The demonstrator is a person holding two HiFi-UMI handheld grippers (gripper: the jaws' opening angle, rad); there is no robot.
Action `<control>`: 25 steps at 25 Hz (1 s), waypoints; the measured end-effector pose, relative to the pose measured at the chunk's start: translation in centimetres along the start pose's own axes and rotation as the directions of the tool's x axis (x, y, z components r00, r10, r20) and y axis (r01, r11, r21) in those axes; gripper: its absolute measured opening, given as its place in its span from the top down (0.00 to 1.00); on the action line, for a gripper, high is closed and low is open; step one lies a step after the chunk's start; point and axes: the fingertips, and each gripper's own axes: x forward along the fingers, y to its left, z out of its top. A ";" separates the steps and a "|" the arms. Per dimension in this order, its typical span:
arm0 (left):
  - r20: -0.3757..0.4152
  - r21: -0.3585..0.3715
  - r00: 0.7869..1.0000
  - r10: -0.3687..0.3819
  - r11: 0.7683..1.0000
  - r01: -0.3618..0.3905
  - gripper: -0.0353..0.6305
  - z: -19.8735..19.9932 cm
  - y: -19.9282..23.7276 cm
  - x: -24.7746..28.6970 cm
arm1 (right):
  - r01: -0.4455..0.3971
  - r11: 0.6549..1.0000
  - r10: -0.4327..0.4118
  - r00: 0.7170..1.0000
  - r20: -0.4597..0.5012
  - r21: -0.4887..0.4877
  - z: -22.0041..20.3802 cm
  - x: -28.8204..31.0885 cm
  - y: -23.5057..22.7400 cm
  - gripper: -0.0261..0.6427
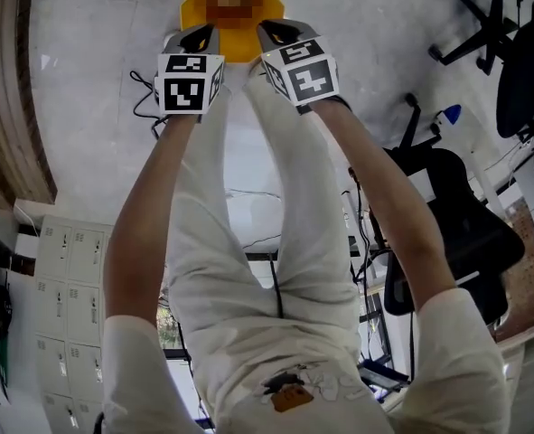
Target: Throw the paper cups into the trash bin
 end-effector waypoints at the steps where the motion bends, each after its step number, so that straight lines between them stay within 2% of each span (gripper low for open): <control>1: 0.004 0.006 1.000 0.002 1.000 -0.002 0.94 0.5 -0.2 -0.8 | -0.003 1.000 0.003 1.000 0.002 -0.012 0.5 -0.8 0.4 0.93; 9: 0.019 0.037 1.000 0.000 0.999 -0.001 0.94 3.4 -2.8 -7.6 | -0.052 0.994 0.053 0.999 0.007 -0.099 3.3 -7.8 4.4 0.94; 15: 0.008 0.045 1.000 0.002 0.999 -0.002 0.94 3.7 -5.0 -13.7 | -0.062 0.988 0.063 0.998 0.001 -0.140 4.7 -13.7 6.4 0.95; 19: 0.026 0.025 1.000 0.009 1.000 -0.010 0.94 4.0 -6.7 -19.3 | -0.094 0.983 0.097 0.995 0.013 -0.156 6.2 -18.8 8.7 0.95; 25: 0.095 -0.015 0.995 -0.005 1.000 0.007 0.94 5.7 -10.3 -27.0 | -0.123 0.978 0.135 0.989 0.061 -0.170 8.8 -26.1 12.0 0.95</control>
